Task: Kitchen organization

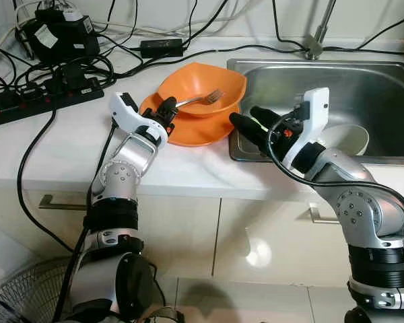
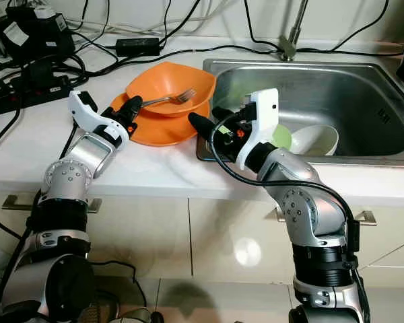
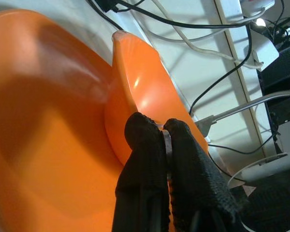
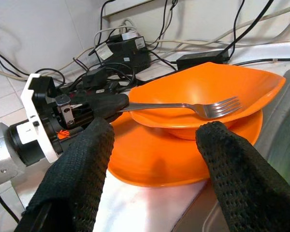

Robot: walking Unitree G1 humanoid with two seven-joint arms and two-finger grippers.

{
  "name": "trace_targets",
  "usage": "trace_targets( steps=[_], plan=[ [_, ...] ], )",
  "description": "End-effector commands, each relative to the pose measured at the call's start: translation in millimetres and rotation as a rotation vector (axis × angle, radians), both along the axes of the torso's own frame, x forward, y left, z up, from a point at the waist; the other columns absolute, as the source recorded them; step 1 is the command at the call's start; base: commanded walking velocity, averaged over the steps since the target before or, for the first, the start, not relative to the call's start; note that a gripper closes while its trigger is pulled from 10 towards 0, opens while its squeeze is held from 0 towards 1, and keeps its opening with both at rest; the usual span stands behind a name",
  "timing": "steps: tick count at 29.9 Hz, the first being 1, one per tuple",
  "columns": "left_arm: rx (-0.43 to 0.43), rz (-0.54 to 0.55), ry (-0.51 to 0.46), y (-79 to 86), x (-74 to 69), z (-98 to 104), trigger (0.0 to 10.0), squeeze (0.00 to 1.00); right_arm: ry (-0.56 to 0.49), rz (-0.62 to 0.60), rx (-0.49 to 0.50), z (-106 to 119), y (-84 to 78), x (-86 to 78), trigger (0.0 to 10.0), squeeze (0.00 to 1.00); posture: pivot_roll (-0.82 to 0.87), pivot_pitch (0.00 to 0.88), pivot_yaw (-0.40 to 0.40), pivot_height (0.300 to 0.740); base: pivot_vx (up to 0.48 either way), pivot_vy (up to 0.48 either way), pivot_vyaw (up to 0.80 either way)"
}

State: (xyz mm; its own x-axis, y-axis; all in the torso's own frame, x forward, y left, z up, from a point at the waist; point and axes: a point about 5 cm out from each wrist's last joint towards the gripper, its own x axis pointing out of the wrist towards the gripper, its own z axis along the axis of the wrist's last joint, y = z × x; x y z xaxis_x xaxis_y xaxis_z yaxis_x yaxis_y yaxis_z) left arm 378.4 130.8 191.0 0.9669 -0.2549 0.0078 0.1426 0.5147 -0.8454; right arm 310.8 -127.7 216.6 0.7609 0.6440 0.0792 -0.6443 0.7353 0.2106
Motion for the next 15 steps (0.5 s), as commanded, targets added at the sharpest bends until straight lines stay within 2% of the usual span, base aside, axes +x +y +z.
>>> trace_targets(
  steps=[1,11,15],
  plan=[
    [-0.014,-0.005,-0.028,-1.3,0.6,10.8,0.0,0.0,-0.014,-0.012,-0.007,3.8,-1.1,1.9,10.0,0.0,0.01,0.048,0.052,0.74,0.0,0.0,0.0],
    [-0.094,-0.051,-0.14,-3.0,-3.7,21.6,0.0,0.0,-0.014,-0.015,-0.006,3.7,-1.6,2.8,10.0,0.0,0.0,0.044,0.052,0.74,0.0,0.0,0.0],
    [-0.15,-0.094,-0.208,-7.9,-7.0,31.3,0.0,0.0,-0.017,-0.018,0.0,5.6,-1.9,3.8,10.0,0.0,0.0,0.041,0.053,0.74,0.0,0.0,0.0]
  ],
)
